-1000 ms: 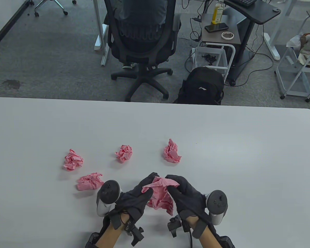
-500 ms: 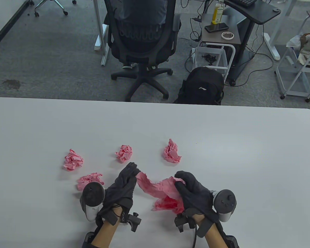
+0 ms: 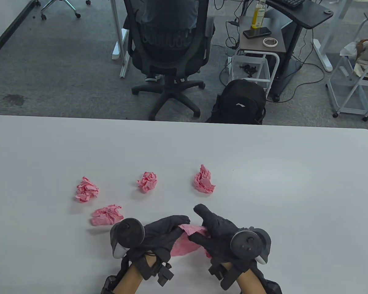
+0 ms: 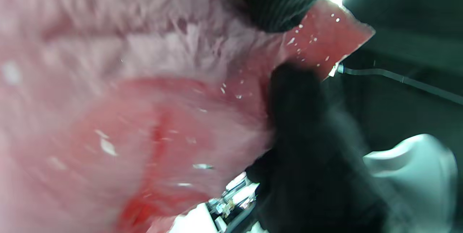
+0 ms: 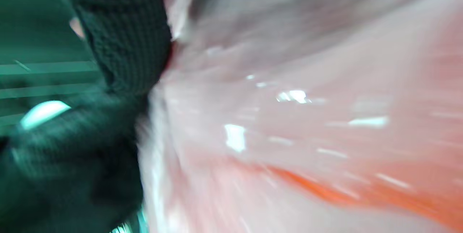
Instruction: Flatten crumpled papers and stack
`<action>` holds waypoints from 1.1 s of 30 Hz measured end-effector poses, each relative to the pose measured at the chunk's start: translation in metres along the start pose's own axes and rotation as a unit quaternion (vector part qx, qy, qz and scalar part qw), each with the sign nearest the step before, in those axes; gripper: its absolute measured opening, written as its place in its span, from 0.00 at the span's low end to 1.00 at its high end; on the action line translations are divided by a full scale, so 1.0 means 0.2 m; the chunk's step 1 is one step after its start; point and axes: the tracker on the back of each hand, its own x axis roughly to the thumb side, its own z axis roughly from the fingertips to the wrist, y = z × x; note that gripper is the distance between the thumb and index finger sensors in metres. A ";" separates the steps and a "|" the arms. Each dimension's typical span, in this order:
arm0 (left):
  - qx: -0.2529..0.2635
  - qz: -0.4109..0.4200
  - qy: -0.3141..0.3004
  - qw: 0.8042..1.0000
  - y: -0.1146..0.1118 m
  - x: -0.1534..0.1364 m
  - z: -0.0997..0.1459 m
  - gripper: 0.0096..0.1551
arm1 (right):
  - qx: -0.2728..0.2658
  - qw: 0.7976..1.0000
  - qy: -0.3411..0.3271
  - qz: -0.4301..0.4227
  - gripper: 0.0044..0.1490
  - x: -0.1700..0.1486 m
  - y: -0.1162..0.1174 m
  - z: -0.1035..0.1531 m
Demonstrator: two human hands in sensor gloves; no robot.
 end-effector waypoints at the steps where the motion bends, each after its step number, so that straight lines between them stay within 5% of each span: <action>1: 0.001 0.012 0.000 1.000 0.02 -0.01 0.00 0.23 | 0.017 1.000 0.025 -0.001 0.34 -0.04 0.01 -0.01; 3: 0.026 0.027 0.003 0.999 0.06 -0.02 0.01 0.24 | 0.044 0.996 0.070 -0.036 0.24 -0.14 0.01 -0.01; 7: 0.049 0.005 0.018 0.999 0.12 -0.06 0.02 0.24 | 0.080 0.961 0.123 -0.233 0.28 -0.28 0.00 -0.01; 14: 0.078 0.057 0.048 0.994 0.18 -0.14 0.04 0.24 | 0.109 0.953 0.152 -0.239 0.35 -0.39 -0.02 0.00; 18: 0.095 0.061 0.054 0.992 0.20 -0.15 0.04 0.24 | 0.091 0.971 0.159 -0.151 0.24 -0.40 -0.07 0.01; 24: 0.117 0.090 0.070 0.987 0.23 -0.18 0.05 0.24 | 0.038 0.947 0.185 -0.260 0.29 -0.50 -0.13 0.04; 30: 0.088 0.083 0.107 0.987 0.19 -0.23 0.04 0.25 | -0.043 0.951 0.217 -0.215 0.25 -0.55 -0.19 0.07; 33: 0.088 0.053 0.132 0.986 0.19 -0.24 0.05 0.26 | -0.021 0.912 0.175 -0.371 0.27 -0.58 -0.19 0.08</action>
